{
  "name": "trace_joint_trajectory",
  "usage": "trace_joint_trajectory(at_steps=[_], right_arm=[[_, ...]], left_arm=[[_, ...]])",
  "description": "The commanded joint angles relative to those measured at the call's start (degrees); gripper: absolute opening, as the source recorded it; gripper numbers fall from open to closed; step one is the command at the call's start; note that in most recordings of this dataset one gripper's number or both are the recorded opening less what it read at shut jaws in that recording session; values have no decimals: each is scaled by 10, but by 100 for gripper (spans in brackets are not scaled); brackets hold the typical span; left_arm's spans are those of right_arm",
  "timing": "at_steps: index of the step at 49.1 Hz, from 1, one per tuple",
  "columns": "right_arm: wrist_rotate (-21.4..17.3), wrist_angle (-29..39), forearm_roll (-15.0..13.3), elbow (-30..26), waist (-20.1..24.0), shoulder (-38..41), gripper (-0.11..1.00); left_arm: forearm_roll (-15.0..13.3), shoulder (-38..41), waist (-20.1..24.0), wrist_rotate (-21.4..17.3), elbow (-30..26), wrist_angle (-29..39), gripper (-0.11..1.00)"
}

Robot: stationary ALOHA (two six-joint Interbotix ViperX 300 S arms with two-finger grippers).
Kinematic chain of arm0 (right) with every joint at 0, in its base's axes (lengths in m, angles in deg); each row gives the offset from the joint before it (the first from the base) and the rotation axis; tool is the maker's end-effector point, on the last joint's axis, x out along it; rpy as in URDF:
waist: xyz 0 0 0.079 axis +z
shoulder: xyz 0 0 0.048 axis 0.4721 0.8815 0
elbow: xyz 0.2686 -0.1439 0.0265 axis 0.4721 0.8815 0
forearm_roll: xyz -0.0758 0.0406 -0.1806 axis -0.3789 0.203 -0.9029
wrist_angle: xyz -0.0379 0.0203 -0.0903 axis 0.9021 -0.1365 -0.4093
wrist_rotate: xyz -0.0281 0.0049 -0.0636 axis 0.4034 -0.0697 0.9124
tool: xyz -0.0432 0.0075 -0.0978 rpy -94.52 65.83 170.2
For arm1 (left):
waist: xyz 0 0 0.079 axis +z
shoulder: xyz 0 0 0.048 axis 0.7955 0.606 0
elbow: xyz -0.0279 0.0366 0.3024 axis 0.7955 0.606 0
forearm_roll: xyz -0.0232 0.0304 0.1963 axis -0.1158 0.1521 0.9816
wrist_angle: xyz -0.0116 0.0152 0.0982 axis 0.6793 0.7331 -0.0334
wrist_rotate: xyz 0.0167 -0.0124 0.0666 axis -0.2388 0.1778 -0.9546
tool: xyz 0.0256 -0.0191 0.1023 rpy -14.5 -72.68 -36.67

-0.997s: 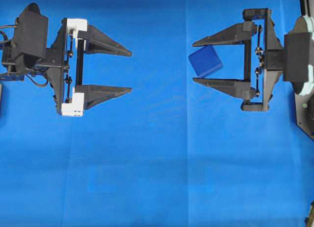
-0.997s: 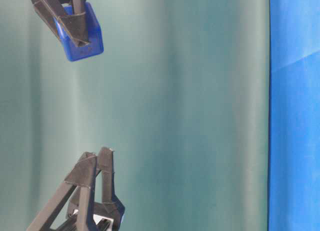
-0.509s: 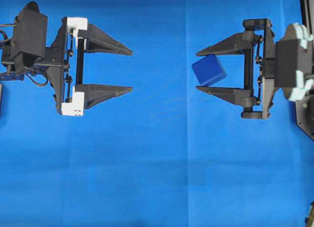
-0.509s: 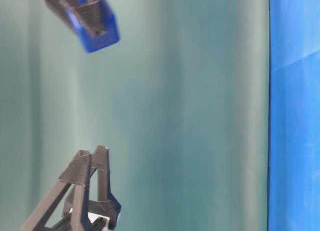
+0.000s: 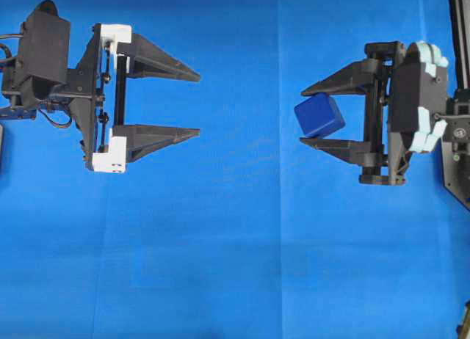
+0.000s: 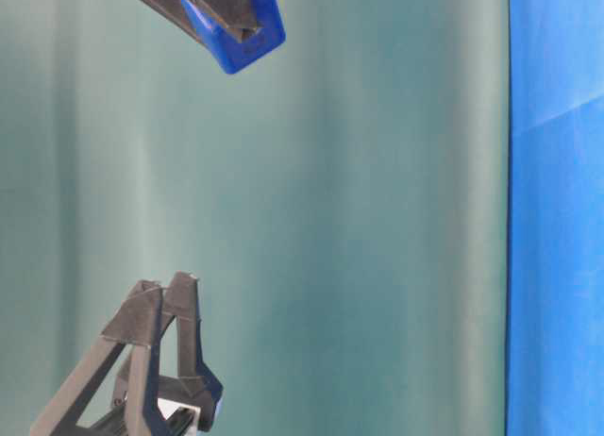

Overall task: Handover the blue block to the right arm after grasping it with the left arm, then place it in the designated position.
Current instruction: 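Rotate and lower the right gripper with the cube toward the table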

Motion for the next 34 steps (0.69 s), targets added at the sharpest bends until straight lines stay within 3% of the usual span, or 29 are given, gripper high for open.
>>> trace_joint_trajectory(at_steps=[1, 21, 34], right_arm=[[0, 0, 0, -19, 2, 5, 47], [1, -4, 0, -52, -7, 89, 47], [-2, -57, 1, -77, -28, 179, 47]], left_arm=[[0, -4, 1, 0, -12, -6, 93], [0, -4, 1, 0, -12, -6, 93], [0, -4, 1, 0, -13, -6, 93]])
